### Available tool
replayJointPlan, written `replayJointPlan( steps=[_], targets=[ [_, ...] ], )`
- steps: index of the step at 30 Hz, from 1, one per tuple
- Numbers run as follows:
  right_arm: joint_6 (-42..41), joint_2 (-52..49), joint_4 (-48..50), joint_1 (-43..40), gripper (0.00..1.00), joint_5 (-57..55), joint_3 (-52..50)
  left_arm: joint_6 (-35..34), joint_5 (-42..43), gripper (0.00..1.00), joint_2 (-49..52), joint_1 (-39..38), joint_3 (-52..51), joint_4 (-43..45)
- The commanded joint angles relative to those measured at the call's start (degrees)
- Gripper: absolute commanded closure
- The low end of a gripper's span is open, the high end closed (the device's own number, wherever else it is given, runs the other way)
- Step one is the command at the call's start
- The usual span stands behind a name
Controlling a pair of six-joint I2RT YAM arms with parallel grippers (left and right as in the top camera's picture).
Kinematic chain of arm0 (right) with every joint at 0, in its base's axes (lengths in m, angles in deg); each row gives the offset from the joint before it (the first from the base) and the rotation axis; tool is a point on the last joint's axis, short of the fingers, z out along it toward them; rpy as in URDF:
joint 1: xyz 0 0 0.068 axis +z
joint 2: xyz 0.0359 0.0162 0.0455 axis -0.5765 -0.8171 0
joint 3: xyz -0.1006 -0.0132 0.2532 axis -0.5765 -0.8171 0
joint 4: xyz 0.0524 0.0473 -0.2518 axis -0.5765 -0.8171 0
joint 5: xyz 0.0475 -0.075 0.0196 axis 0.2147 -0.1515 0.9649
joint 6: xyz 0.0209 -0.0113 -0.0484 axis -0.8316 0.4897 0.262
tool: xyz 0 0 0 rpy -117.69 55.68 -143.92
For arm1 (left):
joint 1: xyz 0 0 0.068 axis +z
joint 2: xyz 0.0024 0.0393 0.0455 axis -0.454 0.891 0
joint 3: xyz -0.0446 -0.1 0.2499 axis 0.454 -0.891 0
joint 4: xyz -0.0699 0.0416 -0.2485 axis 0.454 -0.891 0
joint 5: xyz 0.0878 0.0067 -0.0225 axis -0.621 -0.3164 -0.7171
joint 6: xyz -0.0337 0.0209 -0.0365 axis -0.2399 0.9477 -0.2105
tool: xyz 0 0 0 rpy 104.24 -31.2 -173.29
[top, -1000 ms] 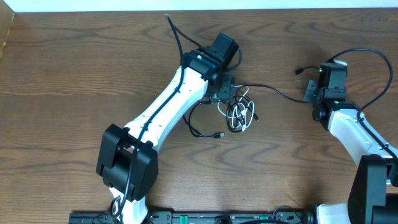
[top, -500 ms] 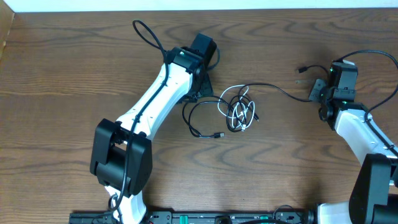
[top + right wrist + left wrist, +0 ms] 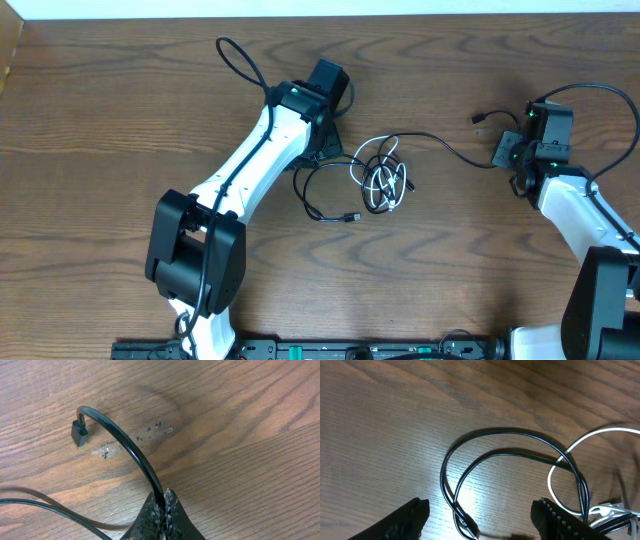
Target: Untangle cables
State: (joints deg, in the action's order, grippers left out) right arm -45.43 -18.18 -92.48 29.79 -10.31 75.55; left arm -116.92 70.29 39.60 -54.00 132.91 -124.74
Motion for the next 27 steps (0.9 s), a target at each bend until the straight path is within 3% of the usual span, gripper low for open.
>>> replayJointPlan(
  steps=[1,27],
  targets=[
    [-0.63,-0.39,-0.02,-0.13,0.99,0.37,0.04,-0.96,-1.33,0.29,0.46,0.04,-0.33,-0.15],
    [-0.63,-0.39,-0.04,0.39,0.99,8.57,0.04,-0.98,-1.36,0.34,0.46,0.04,-0.74,1.86]
  ],
)
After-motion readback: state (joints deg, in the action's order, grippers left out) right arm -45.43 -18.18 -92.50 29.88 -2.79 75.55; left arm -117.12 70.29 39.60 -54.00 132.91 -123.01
